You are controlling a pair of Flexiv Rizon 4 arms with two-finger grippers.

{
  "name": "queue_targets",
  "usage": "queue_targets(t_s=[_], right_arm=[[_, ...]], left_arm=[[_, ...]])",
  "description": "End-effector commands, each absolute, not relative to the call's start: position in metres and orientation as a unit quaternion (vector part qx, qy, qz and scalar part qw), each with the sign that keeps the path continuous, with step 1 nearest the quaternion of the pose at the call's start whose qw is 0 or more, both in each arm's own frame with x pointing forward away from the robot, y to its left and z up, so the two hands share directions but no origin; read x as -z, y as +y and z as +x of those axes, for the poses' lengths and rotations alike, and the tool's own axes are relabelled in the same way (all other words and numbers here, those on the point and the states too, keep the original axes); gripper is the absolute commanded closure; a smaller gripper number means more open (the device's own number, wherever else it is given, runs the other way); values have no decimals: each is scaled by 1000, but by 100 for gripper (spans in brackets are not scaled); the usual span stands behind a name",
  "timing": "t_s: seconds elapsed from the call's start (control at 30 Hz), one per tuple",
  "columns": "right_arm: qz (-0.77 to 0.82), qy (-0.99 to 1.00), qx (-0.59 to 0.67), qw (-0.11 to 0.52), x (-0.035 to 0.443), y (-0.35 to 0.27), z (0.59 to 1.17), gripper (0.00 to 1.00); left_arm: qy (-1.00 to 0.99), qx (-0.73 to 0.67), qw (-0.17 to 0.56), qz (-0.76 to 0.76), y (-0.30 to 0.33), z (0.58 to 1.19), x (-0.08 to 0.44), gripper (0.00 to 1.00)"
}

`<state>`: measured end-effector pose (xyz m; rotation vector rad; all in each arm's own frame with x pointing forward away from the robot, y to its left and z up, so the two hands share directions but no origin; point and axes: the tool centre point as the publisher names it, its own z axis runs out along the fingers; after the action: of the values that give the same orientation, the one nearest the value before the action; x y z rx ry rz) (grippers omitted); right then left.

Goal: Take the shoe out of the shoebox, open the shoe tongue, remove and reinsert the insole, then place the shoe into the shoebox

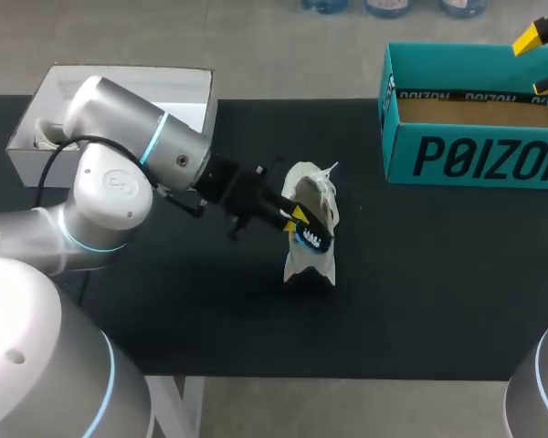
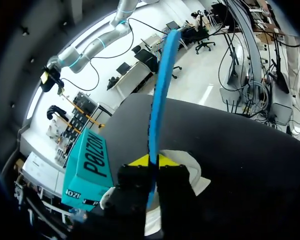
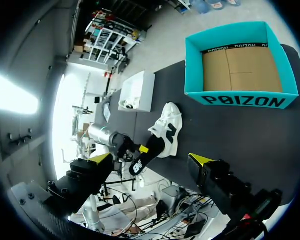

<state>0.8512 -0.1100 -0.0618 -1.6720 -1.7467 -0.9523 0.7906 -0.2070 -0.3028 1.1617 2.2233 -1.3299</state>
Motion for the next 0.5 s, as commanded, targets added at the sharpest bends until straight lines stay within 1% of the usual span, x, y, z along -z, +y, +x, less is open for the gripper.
queue_targets(t_s=[0.03,0.27,0.5], right_arm=[[-620,-648,351,268,62,-110,853,0],[-620,-648,351,268,62,-110,853,0],[-620,-648,351,268,62,-110,853,0]], left_arm=[[778,460,151,399,-207,793,304,100],[795,449,144,381,-212,803,319,100],[811,430,152,366,-214,818,330,100]])
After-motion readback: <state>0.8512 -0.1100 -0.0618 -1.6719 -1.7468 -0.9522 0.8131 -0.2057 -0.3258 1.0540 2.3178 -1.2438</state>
